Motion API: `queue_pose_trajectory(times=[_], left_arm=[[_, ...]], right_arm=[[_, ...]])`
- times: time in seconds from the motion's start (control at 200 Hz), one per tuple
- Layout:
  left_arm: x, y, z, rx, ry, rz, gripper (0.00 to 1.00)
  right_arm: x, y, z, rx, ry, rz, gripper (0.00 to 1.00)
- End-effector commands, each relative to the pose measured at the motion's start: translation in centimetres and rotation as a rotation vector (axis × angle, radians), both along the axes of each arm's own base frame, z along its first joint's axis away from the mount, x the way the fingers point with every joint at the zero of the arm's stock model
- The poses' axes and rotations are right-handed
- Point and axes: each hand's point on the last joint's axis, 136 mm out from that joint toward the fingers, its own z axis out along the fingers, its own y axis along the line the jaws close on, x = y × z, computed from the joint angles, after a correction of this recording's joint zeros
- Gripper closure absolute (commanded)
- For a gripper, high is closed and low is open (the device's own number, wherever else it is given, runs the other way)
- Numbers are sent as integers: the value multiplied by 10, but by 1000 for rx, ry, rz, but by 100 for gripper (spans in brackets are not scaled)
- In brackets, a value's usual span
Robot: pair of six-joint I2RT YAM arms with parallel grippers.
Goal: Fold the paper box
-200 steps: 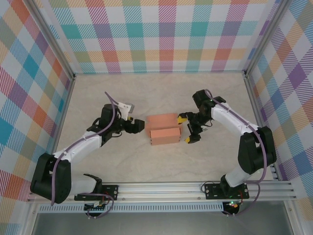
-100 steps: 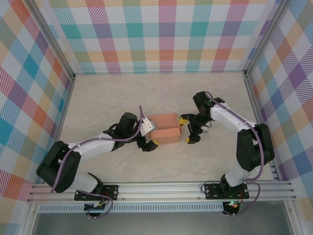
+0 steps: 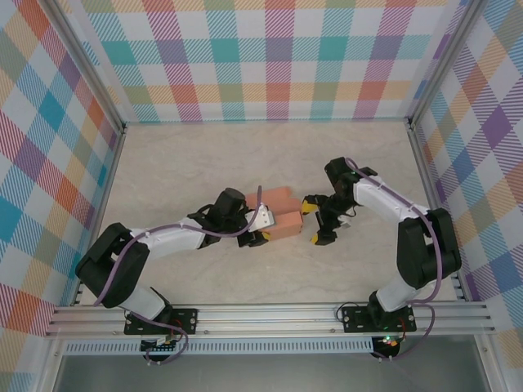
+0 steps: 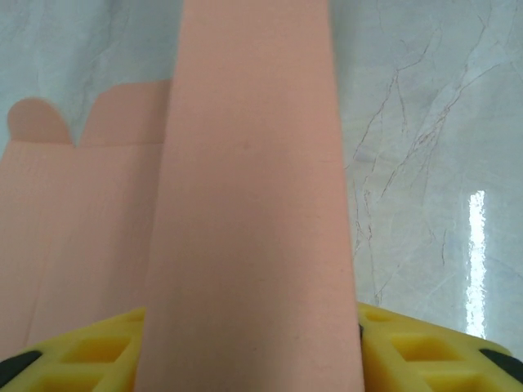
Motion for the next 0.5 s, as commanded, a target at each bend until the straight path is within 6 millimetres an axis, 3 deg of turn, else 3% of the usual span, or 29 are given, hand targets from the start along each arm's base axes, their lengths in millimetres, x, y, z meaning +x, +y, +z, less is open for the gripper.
queue_pose_trajectory(times=[0.0, 0.245, 0.495], left_arm=[[3, -13, 17, -16, -102, -17, 53], [-3, -21, 5, 16, -123, -31, 57], [-1, -21, 5, 40, -159, -38, 60]], right_arm=[[-2, 1, 11, 25, 10, -90, 6], [25, -5, 4, 1, -23, -154, 8], [42, -8, 0, -21, -76, -59, 5]])
